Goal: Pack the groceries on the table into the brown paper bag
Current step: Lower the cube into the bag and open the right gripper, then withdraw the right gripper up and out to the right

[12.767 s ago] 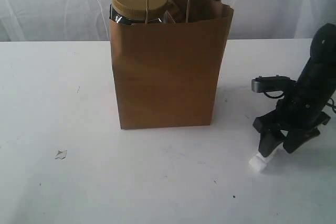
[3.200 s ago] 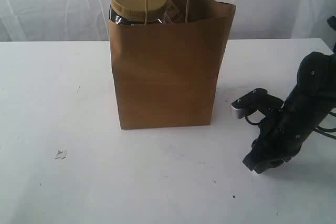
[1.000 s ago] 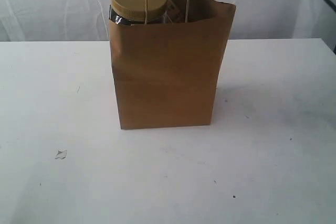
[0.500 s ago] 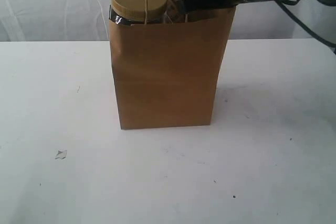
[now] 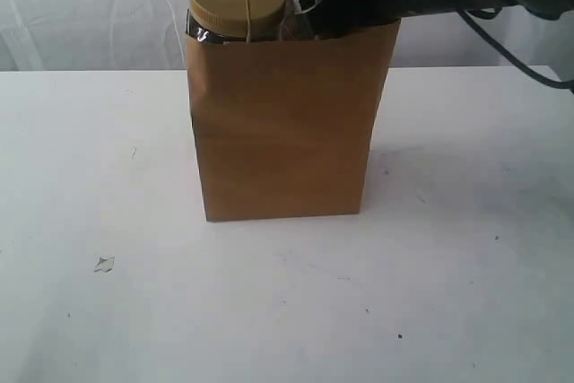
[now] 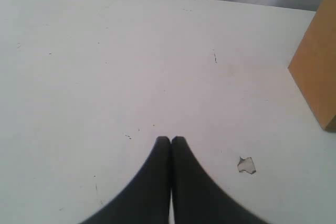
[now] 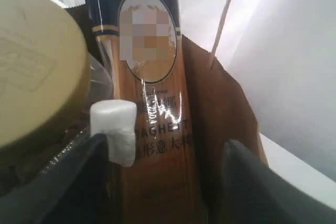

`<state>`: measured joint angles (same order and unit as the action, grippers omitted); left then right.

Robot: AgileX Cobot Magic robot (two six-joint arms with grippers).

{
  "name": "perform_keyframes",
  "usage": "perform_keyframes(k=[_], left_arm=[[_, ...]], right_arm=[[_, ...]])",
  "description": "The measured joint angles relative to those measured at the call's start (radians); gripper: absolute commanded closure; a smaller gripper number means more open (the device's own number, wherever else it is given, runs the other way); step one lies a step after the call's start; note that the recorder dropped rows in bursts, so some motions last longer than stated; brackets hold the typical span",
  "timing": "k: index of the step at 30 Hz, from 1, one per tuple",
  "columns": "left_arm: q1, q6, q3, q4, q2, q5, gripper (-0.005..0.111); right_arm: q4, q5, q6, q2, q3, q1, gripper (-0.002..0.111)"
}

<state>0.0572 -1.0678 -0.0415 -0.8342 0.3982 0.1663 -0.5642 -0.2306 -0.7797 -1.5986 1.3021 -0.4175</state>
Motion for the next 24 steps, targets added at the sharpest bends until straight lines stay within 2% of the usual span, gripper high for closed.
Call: perform_keyframes(k=[6,10,12,15,17,20,24], left_arm=[[0.000,0.000,0.000,0.000,0.000,0.000,0.107],[0.000,0.000,0.000,0.000,0.000,0.000,0.107],[0.000,0.000,0.000,0.000,0.000,0.000,0.107],[0.000,0.000,0.000,0.000,0.000,0.000,0.107],[0.000,0.000,0.000,0.000,0.000,0.000,0.107],[0.000,0.000,0.000,0.000,0.000,0.000,0.107],[0.000,0.000,0.000,0.000,0.000,0.000,0.107]], right_arm=[[-0.010,-0.032,0.007,0.000,0.000,0.000,0.045],[-0.017,-0.114,0.092,0.000,0.005,0.000,0.046],[-0.017,-0.111,0.107,-0.002,0.031,0.000,0.051],[0.021,-0.189,0.130,0.000,0.112,0.009,0.052],[0.088,-0.261,0.142,0.003,0.145,0.016,0.052],[0.295,-0.367,0.258,0.008,0.159,0.020,0.052],[0.438,-0.385,0.335,0.024,0.159,0.024,0.055]])
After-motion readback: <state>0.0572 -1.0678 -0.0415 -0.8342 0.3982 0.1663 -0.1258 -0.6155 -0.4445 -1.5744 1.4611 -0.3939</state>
